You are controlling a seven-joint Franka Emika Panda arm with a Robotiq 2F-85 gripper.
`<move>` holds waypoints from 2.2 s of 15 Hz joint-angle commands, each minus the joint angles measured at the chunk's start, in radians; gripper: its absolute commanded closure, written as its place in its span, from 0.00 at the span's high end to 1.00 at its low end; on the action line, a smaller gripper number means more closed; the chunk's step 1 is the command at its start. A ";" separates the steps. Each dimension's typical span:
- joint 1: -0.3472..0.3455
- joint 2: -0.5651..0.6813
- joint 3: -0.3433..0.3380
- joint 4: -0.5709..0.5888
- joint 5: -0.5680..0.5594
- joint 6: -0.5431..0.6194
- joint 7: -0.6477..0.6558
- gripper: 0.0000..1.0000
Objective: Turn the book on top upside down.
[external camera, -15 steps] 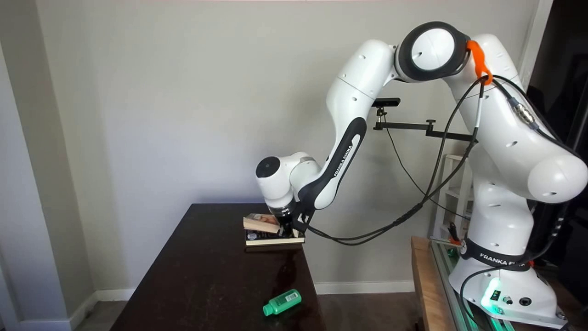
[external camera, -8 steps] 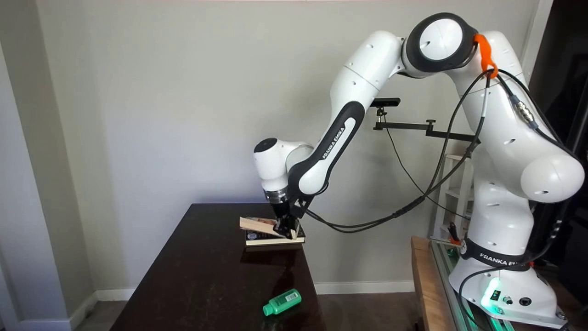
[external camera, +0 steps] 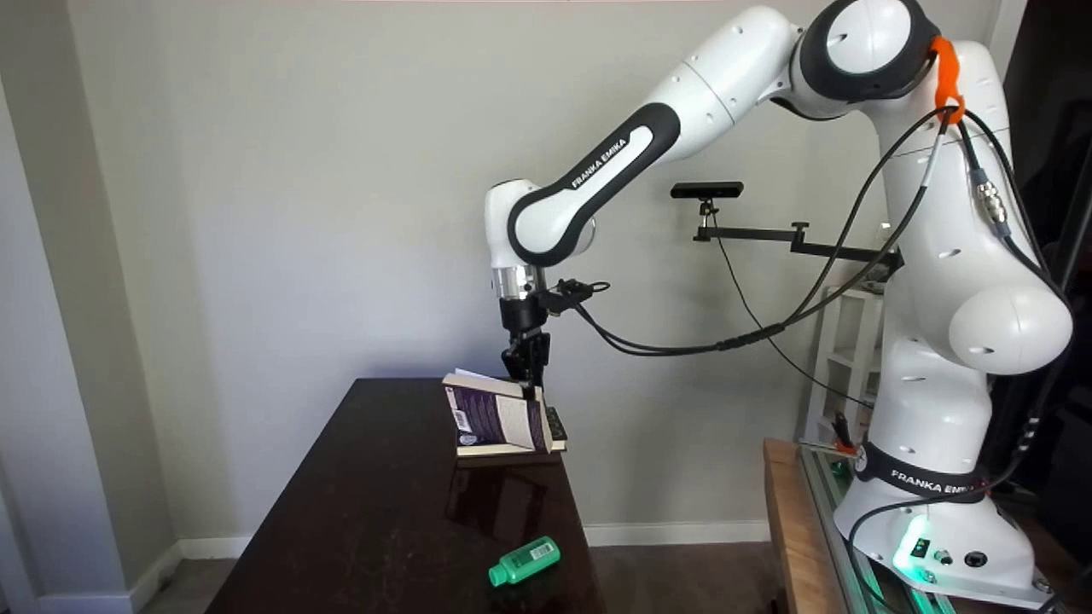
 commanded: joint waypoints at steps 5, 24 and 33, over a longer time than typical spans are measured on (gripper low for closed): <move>-0.060 -0.046 -0.043 0.059 0.099 -0.184 -0.151 0.07; 0.121 0.114 -0.057 -0.006 -0.132 0.190 0.086 1.00; 0.236 0.196 -0.066 -0.023 -0.269 0.351 0.188 1.00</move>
